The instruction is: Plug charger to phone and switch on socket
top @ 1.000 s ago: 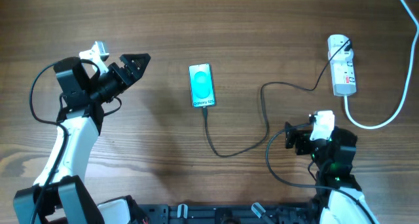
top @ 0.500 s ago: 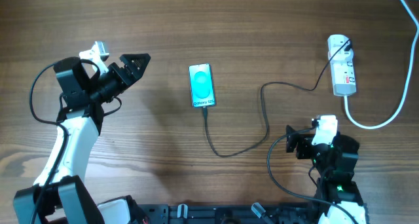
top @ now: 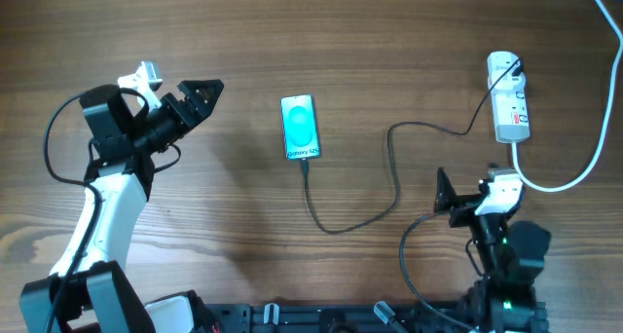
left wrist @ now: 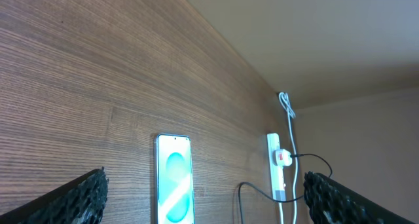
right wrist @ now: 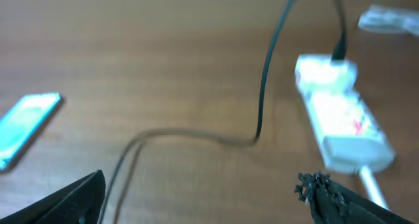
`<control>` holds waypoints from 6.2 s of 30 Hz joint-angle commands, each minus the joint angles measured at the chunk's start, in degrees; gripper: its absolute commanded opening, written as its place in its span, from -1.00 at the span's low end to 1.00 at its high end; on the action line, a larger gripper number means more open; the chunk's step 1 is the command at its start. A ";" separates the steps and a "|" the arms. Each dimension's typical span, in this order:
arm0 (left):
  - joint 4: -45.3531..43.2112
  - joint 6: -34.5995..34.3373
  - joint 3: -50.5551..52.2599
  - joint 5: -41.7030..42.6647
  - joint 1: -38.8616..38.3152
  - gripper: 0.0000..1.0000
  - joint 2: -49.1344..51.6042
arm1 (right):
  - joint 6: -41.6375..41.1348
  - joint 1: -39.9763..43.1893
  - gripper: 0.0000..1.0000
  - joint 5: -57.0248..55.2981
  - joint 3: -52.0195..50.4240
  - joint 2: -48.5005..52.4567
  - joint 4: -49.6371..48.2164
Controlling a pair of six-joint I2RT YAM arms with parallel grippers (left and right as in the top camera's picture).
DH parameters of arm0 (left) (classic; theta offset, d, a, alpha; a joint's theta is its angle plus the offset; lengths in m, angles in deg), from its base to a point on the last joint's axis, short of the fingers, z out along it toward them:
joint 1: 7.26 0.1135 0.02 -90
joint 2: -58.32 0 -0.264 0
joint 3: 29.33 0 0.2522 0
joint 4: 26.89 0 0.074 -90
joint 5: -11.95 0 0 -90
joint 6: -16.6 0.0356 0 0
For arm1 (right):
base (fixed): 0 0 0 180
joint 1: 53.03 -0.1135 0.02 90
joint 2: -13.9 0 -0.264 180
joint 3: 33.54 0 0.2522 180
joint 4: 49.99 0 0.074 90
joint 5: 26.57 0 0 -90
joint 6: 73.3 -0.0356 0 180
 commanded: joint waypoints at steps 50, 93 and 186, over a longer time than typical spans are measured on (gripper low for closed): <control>-0.11 0.94 -0.96 -0.09 0.04 1.00 -1.38 | -0.79 -0.33 0.99 -0.55 -0.07 -16.06 -0.20; -23.37 31.36 41.48 -21.94 -0.02 1.00 -25.44 | -0.79 -0.33 0.99 -0.52 -0.07 -16.06 -0.20; 9.75 29.83 42.75 -45.03 -16.02 1.00 -81.90 | -0.79 -0.33 0.99 -0.55 -0.07 -16.06 -0.20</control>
